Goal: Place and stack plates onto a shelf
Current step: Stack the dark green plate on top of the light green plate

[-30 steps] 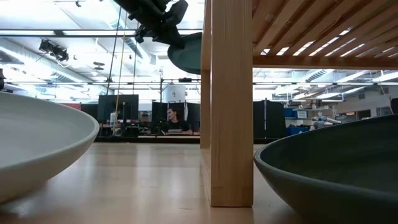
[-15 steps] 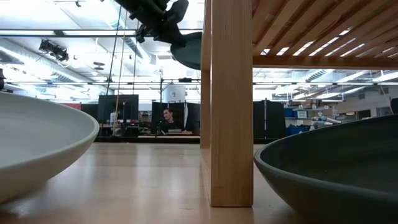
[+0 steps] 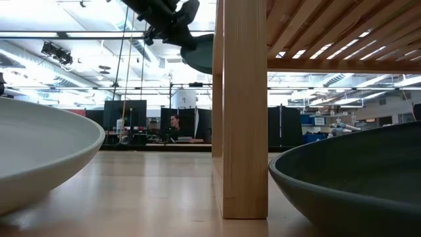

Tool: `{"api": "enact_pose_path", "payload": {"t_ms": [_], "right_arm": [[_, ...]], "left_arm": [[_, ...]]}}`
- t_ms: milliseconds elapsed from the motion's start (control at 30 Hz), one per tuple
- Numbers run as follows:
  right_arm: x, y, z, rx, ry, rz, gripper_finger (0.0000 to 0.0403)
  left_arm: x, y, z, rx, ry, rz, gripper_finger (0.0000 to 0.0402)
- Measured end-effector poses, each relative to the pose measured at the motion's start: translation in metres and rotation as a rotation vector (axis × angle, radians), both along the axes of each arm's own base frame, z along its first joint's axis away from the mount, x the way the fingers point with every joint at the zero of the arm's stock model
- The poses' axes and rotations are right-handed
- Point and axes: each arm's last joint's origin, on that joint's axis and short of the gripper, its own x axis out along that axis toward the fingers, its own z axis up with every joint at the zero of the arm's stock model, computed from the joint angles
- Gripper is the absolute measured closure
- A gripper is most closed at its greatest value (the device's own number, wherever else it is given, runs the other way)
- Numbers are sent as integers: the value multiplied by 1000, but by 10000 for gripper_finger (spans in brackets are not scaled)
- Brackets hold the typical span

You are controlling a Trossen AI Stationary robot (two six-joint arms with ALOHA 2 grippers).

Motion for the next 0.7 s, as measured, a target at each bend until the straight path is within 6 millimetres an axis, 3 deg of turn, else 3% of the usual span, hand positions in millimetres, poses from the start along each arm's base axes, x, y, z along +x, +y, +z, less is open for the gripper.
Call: {"api": "enact_pose_path", "payload": {"t_ms": [433, 700], "right_arm": [[-1, -2, 0, -32, 16, -51, 385], [-4, -6, 1, -132, 47, -183, 386]], "left_arm": [[0, -1, 0, -10, 5, -33, 267], [0, 0, -1, -9, 13, -25, 242]]}}
